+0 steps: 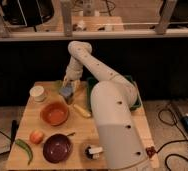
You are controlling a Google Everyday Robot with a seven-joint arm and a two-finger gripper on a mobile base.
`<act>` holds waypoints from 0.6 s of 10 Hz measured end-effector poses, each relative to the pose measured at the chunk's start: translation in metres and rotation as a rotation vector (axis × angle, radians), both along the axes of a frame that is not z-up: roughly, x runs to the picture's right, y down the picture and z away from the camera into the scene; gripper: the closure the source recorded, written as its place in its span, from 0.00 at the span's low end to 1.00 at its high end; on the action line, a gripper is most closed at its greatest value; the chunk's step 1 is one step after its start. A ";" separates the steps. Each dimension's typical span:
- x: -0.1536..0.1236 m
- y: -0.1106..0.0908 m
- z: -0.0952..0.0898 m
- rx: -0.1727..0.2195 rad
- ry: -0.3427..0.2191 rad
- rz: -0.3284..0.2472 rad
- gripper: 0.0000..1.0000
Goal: Place sponge in metal cup
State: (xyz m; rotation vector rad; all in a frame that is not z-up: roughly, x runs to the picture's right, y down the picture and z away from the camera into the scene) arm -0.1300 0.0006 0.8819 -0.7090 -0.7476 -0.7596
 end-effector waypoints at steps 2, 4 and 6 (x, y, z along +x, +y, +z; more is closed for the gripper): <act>-0.002 0.000 0.001 -0.001 -0.001 -0.001 0.20; -0.001 0.000 0.001 -0.003 -0.001 0.002 0.20; 0.000 0.000 0.002 -0.004 0.001 0.011 0.20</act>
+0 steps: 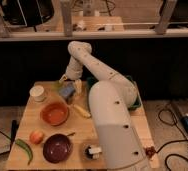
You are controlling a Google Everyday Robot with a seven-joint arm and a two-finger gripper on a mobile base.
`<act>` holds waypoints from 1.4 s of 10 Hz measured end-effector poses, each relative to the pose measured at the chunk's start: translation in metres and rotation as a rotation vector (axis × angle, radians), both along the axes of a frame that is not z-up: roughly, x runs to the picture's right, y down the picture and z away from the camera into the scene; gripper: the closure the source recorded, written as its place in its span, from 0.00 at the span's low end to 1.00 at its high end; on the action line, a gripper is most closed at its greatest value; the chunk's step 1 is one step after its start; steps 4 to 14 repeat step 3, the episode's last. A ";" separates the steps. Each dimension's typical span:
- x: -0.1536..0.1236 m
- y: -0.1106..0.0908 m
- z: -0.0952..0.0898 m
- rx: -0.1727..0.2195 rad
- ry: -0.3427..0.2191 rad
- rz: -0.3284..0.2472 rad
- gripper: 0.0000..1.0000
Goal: Place sponge in metal cup
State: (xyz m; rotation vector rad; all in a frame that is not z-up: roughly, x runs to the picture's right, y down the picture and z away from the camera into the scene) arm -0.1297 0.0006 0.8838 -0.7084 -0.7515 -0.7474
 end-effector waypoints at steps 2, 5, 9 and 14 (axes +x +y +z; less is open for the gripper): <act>0.009 0.000 0.002 0.002 0.011 0.028 0.20; 0.014 0.000 0.003 0.004 0.017 0.044 0.20; 0.014 0.000 0.003 0.004 0.017 0.044 0.20; 0.014 0.000 0.003 0.004 0.017 0.044 0.20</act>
